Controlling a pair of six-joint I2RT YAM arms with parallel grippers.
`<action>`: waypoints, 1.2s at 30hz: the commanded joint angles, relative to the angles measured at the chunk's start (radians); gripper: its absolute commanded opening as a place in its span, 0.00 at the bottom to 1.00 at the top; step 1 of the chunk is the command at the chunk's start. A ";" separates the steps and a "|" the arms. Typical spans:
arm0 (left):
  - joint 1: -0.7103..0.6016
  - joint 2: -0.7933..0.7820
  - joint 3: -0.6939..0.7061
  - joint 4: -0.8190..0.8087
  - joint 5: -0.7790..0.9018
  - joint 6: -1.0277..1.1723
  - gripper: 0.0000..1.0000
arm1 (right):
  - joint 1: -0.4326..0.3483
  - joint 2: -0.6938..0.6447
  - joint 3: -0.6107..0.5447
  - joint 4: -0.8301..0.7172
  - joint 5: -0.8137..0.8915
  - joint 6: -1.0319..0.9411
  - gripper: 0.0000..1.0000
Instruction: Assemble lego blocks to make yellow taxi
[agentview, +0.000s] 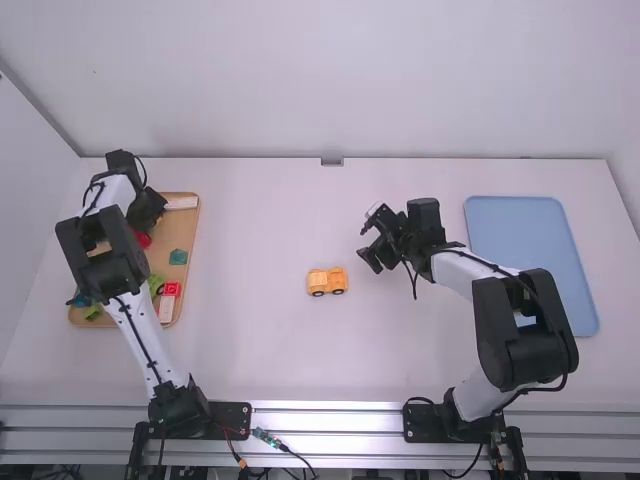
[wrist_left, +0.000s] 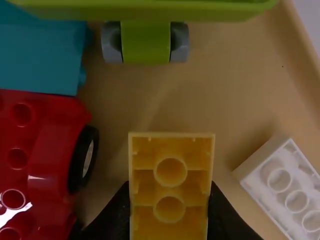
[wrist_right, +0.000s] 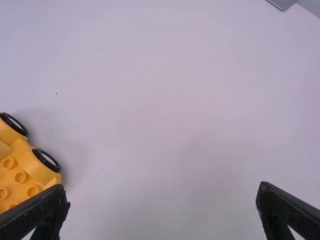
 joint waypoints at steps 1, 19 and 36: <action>-0.007 0.005 -0.018 -0.011 0.016 0.000 0.12 | 0.001 -0.018 -0.001 0.001 -0.002 0.004 0.99; -0.032 -0.198 -0.018 -0.178 0.033 0.003 0.02 | 0.001 -0.018 -0.001 0.073 -0.010 0.007 0.99; -0.440 -0.564 -0.317 -0.087 0.080 0.198 0.02 | 0.001 -0.018 0.000 0.180 -0.010 0.268 0.99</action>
